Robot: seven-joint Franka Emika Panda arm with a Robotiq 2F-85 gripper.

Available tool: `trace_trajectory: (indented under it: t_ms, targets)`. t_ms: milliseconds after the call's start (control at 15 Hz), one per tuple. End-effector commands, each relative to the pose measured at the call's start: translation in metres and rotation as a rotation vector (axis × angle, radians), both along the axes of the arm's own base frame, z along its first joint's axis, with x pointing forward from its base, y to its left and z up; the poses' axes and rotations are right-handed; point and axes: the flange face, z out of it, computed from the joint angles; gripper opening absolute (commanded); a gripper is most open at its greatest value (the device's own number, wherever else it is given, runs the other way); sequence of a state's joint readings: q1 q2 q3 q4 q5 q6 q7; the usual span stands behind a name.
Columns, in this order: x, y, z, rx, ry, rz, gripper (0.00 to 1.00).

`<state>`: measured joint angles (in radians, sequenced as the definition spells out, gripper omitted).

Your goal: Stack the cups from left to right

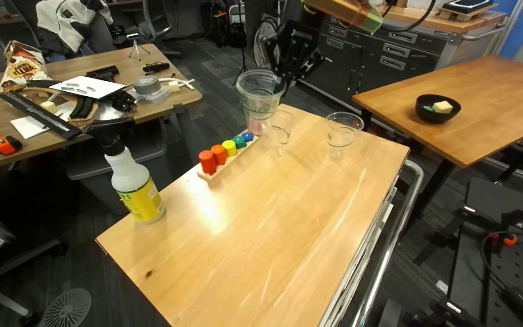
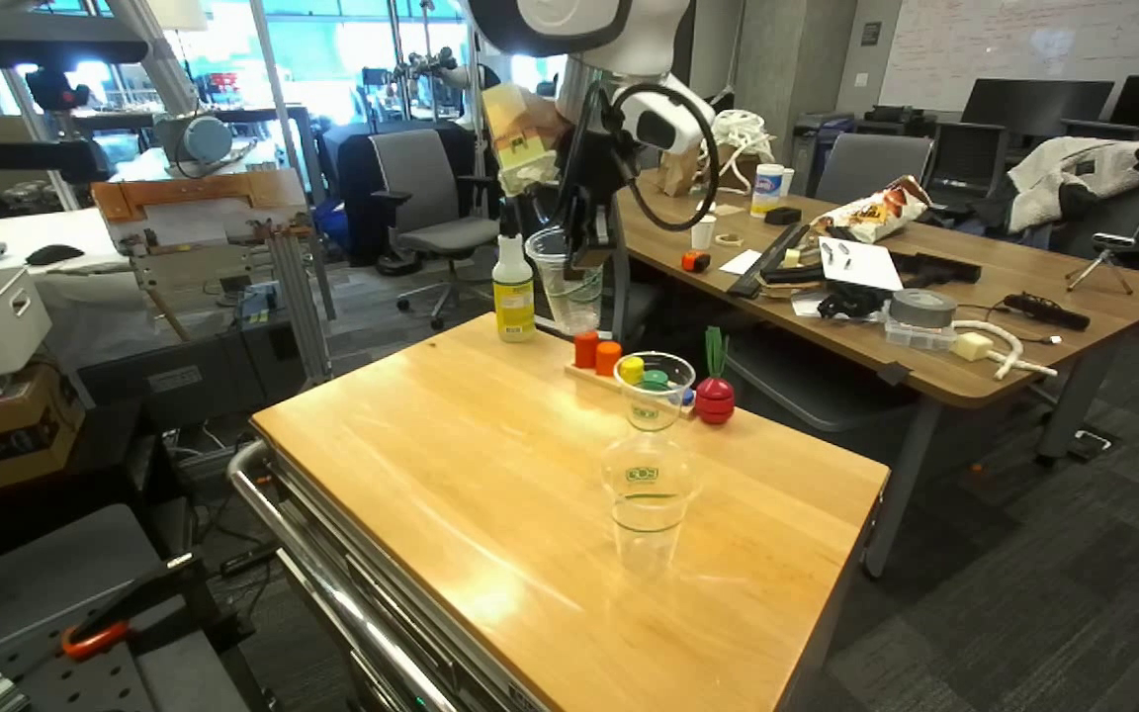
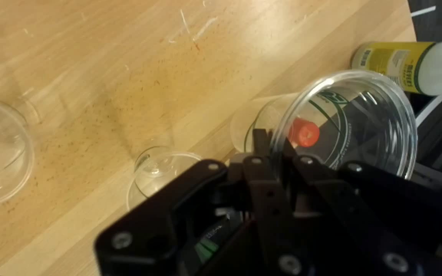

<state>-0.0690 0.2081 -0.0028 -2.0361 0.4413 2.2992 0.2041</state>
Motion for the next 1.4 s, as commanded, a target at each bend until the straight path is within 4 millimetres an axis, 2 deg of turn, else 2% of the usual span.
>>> trace_trajectory:
  t_ms: [0,267,733,1333]
  targets:
    - [0.005,-0.02,0.031,0.014,-0.02,-0.067,0.02]
    - [0.018,-0.045,0.02,0.011,-0.006,-0.115,0.02]
    - [0.041,-0.08,-0.019,0.006,0.052,-0.195,0.02]
    - [0.045,-0.1,-0.06,0.028,0.141,-0.218,0.02]
